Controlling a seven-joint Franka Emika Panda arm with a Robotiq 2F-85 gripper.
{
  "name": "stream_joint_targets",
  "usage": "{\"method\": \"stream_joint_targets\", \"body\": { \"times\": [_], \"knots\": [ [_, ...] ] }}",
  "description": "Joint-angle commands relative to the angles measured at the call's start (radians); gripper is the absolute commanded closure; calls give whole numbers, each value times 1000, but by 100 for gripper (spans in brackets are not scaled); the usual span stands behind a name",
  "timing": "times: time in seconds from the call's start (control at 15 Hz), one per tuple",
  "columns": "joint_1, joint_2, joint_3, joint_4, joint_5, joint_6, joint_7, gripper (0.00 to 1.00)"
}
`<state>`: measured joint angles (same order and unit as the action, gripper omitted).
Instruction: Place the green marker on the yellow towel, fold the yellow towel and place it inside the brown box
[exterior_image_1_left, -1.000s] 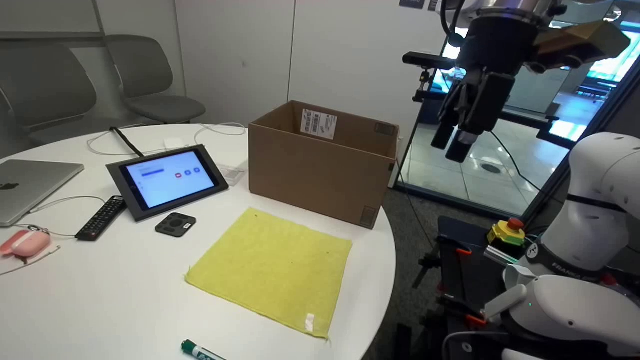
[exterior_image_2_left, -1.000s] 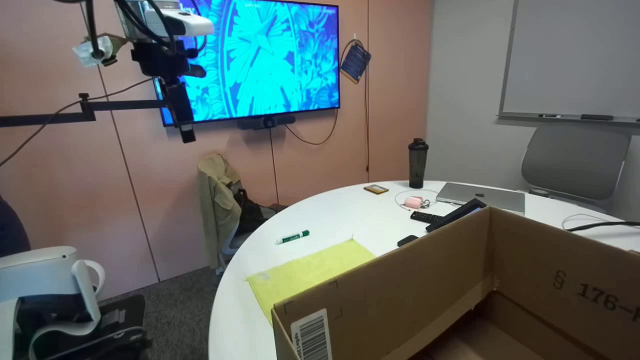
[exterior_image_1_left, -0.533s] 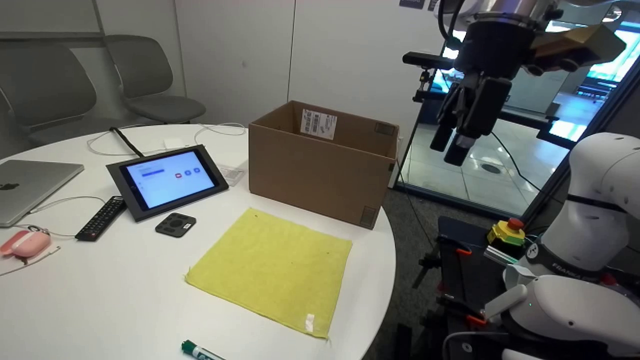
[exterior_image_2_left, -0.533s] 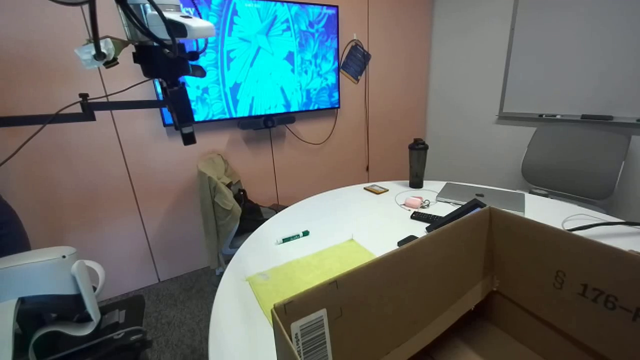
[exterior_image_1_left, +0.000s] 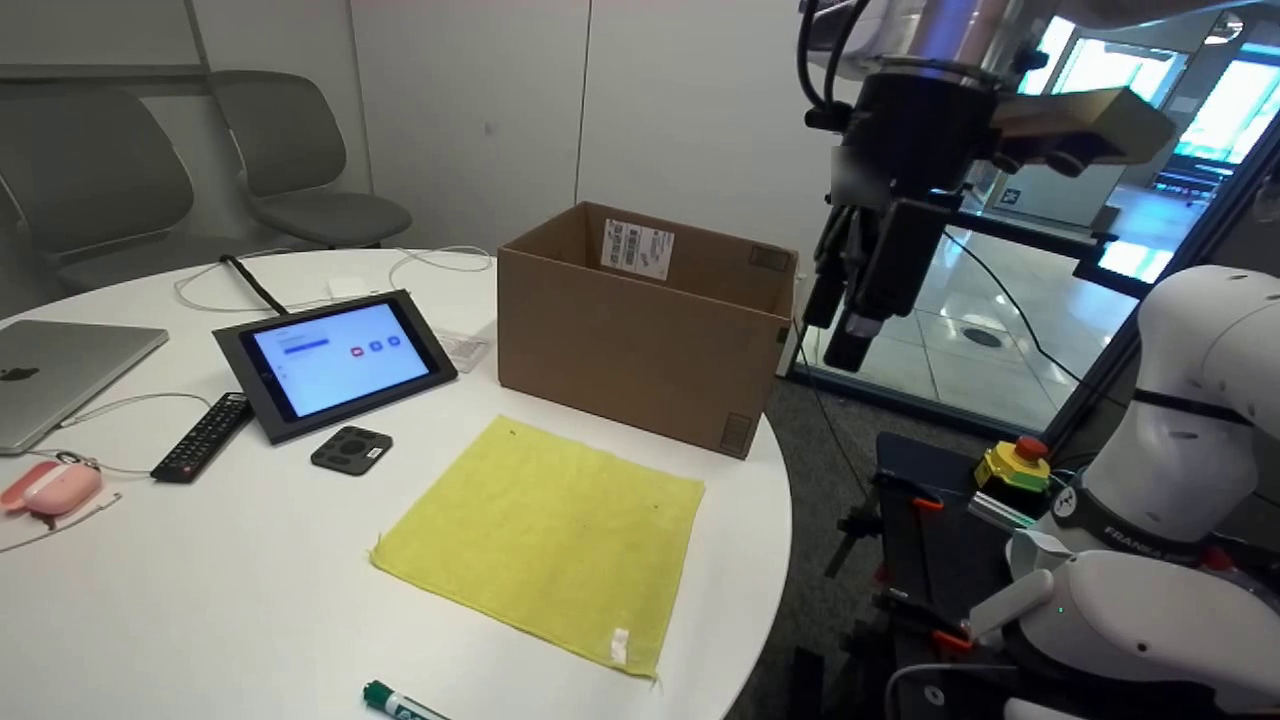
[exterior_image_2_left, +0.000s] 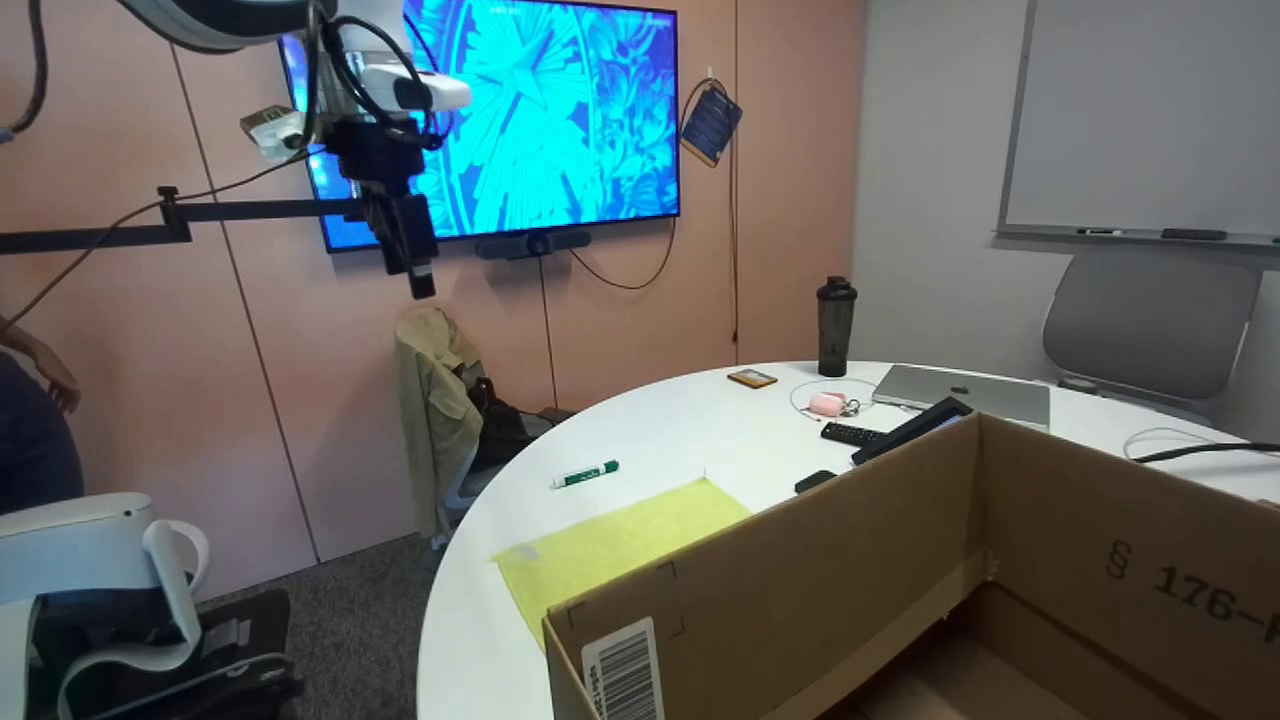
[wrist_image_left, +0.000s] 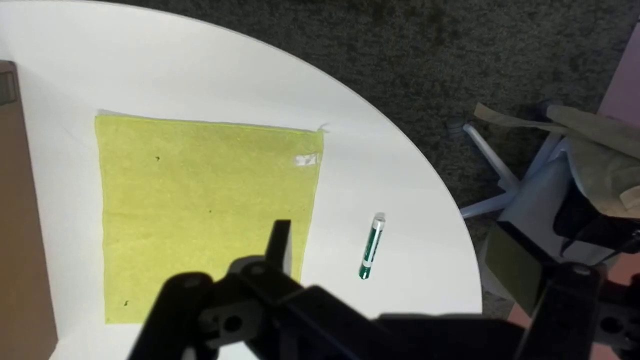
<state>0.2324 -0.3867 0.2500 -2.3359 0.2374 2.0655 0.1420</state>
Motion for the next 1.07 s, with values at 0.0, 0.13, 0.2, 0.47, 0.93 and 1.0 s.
{"method": "stream_joint_targets", "body": {
  "times": [0.0,0.13,0.2,0.47,0.93,1.0],
  "knots": [
    [4,168,45,128,-47,60,37,0],
    [5,248,80,169,-106,114,92,0],
    [10,302,93,197,-130,140,117,0],
    [37,496,114,286,-302,246,267,0],
    [158,773,10,420,-471,349,397,0],
    [173,801,-6,432,-470,362,393,0]
  ]
}}
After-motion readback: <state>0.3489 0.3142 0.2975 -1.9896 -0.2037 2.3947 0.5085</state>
